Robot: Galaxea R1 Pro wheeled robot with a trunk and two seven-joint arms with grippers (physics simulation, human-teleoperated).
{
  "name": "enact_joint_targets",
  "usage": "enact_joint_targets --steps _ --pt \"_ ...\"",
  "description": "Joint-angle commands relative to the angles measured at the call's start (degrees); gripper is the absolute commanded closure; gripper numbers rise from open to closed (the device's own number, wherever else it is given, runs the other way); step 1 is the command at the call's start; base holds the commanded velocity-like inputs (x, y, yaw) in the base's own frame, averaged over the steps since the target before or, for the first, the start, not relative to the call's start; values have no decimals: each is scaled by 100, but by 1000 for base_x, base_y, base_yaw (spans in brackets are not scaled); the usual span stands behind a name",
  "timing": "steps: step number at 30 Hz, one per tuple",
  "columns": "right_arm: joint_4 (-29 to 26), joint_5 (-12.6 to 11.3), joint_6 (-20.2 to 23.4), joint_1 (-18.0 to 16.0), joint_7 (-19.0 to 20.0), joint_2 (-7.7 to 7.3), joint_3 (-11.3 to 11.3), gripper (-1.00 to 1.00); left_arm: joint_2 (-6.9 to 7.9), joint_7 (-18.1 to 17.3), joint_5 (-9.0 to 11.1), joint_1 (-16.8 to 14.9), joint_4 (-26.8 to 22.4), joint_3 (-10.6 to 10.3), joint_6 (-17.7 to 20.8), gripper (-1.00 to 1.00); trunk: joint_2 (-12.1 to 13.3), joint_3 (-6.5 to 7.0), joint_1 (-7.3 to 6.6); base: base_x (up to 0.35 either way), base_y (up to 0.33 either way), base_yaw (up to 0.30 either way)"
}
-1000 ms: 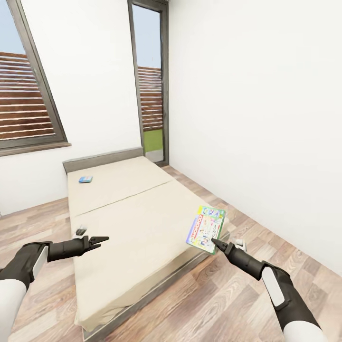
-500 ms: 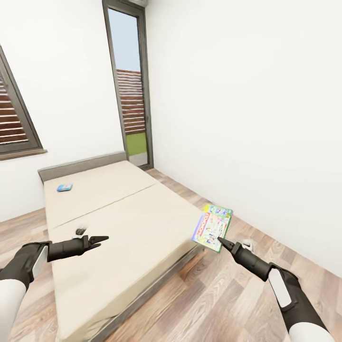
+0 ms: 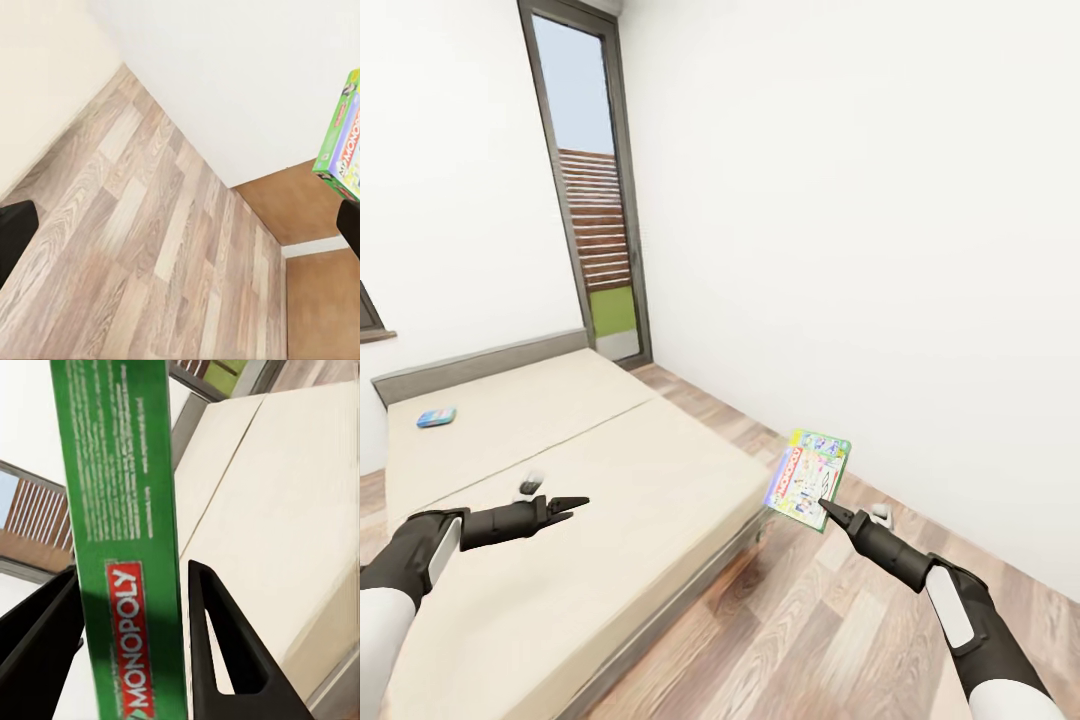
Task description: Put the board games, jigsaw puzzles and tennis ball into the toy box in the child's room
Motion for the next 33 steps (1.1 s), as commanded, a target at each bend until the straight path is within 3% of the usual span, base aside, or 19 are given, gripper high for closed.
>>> enact_joint_targets --steps 1,11,33 --pt "1 -45 41 -5 7 2 -8 100 -2 -21 -4 -5 -1 14 58 -100 -3 -3 3 246 -246 -72" --pt "2 -51 38 -5 40 1 -8 100 4 -32 -2 -5 -9 -1 47 -100 -3 68 3 197 -151 -152" --pt "32 -53 32 -5 29 3 -26 100 2 -37 -1 -5 -19 -4 -10 -100 -3 242 3 9 4 -185"
